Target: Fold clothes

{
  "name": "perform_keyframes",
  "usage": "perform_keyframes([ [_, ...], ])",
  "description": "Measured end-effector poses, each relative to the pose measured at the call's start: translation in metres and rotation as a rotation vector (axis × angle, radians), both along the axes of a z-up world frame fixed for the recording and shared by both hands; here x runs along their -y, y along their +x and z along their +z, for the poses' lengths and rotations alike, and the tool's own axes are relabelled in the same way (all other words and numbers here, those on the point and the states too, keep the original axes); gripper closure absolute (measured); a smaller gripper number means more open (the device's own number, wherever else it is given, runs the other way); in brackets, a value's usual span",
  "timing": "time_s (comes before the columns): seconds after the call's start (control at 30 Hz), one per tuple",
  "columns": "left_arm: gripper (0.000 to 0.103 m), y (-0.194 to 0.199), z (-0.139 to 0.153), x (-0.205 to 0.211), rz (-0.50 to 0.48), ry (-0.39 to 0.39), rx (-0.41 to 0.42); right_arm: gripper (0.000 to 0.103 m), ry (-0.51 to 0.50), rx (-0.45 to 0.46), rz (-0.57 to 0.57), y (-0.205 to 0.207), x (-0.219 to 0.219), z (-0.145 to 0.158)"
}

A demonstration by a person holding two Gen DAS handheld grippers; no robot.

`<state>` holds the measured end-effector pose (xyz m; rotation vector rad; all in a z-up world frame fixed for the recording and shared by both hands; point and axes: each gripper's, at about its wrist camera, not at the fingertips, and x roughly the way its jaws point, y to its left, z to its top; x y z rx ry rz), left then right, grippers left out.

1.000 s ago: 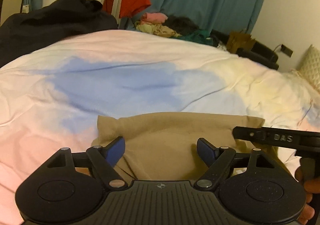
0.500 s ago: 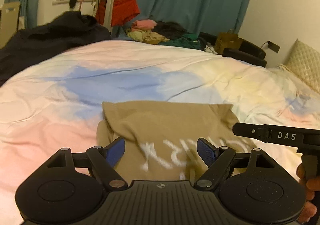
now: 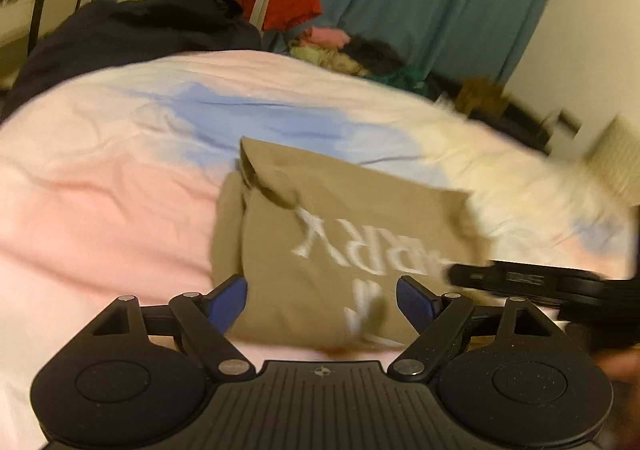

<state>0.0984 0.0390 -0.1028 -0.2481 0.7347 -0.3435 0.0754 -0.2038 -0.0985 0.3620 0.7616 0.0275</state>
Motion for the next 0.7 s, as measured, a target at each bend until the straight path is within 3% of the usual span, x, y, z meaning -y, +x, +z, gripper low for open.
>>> perform_keyframes([
  [0.07,0.019,-0.014,0.005,-0.01,-0.002,-0.094,-0.01,0.058,0.043,0.001,-0.019,-0.002,0.004,0.001],
  [0.2,0.017,-0.017,-0.003,-0.031,0.036,-0.278,-0.112,0.058,0.133,-0.004,-0.06,-0.002,0.016,-0.001],
  [0.33,0.017,0.004,-0.028,-0.043,0.083,-0.447,-0.237,0.058,0.224,-0.01,-0.1,-0.003,0.026,-0.005],
  [0.43,0.017,0.027,-0.044,-0.04,0.091,-0.516,-0.301,0.058,0.259,-0.014,-0.116,-0.003,0.03,-0.008],
  [0.57,0.017,0.035,-0.044,-0.031,0.075,-0.527,-0.251,0.058,0.281,-0.013,-0.132,-0.004,0.033,-0.008],
  [0.7,0.017,0.024,-0.034,-0.04,0.029,-0.657,-0.139,0.058,0.298,-0.013,-0.159,-0.005,0.036,-0.008],
])
